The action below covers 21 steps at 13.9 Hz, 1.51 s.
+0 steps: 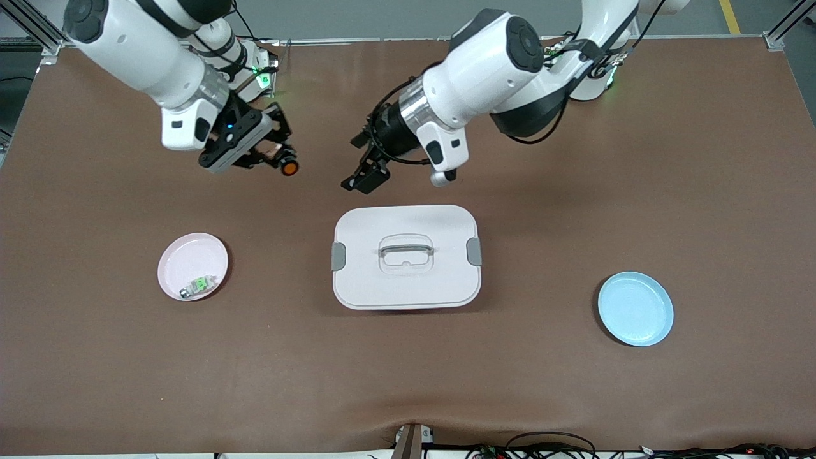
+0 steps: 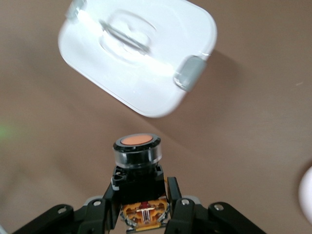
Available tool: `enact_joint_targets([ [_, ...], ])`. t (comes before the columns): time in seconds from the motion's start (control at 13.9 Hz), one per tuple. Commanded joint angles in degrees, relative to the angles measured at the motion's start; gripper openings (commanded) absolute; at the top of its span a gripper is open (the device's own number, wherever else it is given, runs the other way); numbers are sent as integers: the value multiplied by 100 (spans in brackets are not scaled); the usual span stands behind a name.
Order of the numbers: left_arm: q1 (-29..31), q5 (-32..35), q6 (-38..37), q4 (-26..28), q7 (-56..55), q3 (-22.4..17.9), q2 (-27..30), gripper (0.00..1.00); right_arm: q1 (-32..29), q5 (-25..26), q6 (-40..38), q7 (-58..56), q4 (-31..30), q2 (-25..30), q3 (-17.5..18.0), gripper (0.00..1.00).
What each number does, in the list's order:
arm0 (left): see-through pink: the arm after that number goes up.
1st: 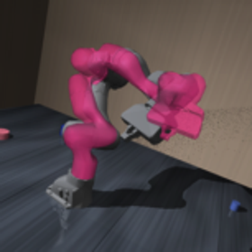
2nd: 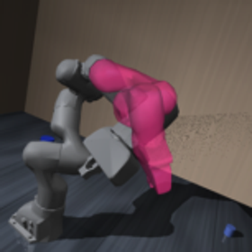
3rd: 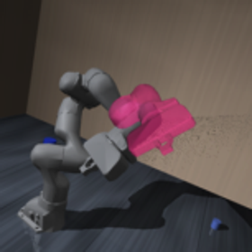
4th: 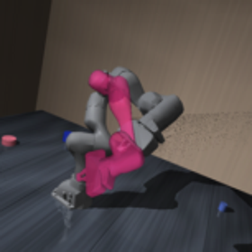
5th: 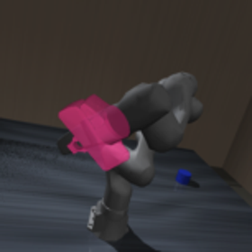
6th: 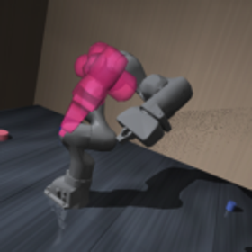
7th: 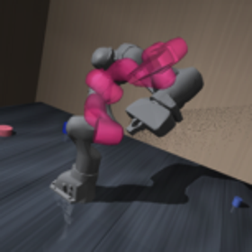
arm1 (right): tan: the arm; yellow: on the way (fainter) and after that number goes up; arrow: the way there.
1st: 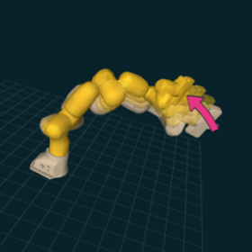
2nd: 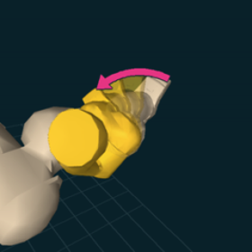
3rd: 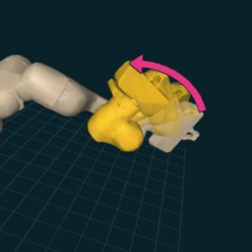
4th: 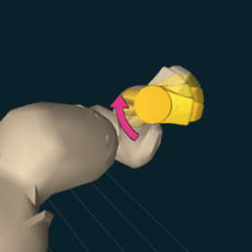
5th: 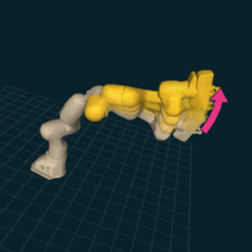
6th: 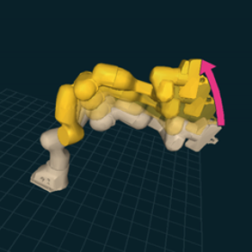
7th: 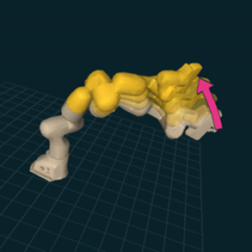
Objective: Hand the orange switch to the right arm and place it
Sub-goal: 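Open the left gripper and pull it away from the right gripper, then carry the switch over the white plate while the left arm withdraws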
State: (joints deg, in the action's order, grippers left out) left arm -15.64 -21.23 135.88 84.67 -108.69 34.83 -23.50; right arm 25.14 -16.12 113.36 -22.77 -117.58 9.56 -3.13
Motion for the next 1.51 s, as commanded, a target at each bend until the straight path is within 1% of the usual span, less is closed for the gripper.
enact_joint_targets([
  [0.0,464,58,-936,243,1143,24,390,100,-316,739,-147,-1068,-1,37,49,0],
  [0.14,868,58,-1964,216,2188,33,513,100,-509,1048,-147,-1910,-19,-50,49,0],
  [0.29,1360,58,-2582,216,3418,33,584,100,-772,1171,-130,-2554,-45,-95,49,0],
  [0.43,1773,58,-2839,207,4317,33,584,100,-1062,1400,-130,-3221,-46,-147,49,0],
  [0.58,2230,92,-3040,199,4689,15,627,100,-1387,1593,-68,-3986,-81,-314,49,0],
  [0.72,2556,652,-3181,164,4716,24,724,100,-1652,1778,211,-4541,-220,-455,49,0],
  [0.86,2898,1119,-3365,163,4882,24,803,100,-1872,1796,790,-4867,-667,-456,49,0],
  [1.01,3399,1297,-3681,163,5801,24,812,100,-2056,1814,1397,-5183,-1037,-525,49,0],
  [1.08,3654,1297,-3857,163,6345,24,804,100,-2109,1857,1556,-5376,-1074,-656,40,0],
  [1.15,3882,1323,-4059,172,6856,7,812,100,-2145,2032,1671,-5500,-1065,-823,40,0],
  [1.22,4059,1706,-4217,190,7348,7,847,100,-2241,2190,1811,-5519,-1065,-938,49,0],
  [1.29,4113,2371,-4419,207,7901,33,917,100,-2259,2287,1935,-5519,-1074,-1052,49,0],
  [1.37,4139,2717,-4630,207,8403,7,944,100,-2268,2341,2058,-5519,-1083,-1166,40,0],
  [1.44,4322,2773,-4780,190,8782,-2,962,100,-2320,2350,2181,-5519,-1083,-1289,40,0],
])
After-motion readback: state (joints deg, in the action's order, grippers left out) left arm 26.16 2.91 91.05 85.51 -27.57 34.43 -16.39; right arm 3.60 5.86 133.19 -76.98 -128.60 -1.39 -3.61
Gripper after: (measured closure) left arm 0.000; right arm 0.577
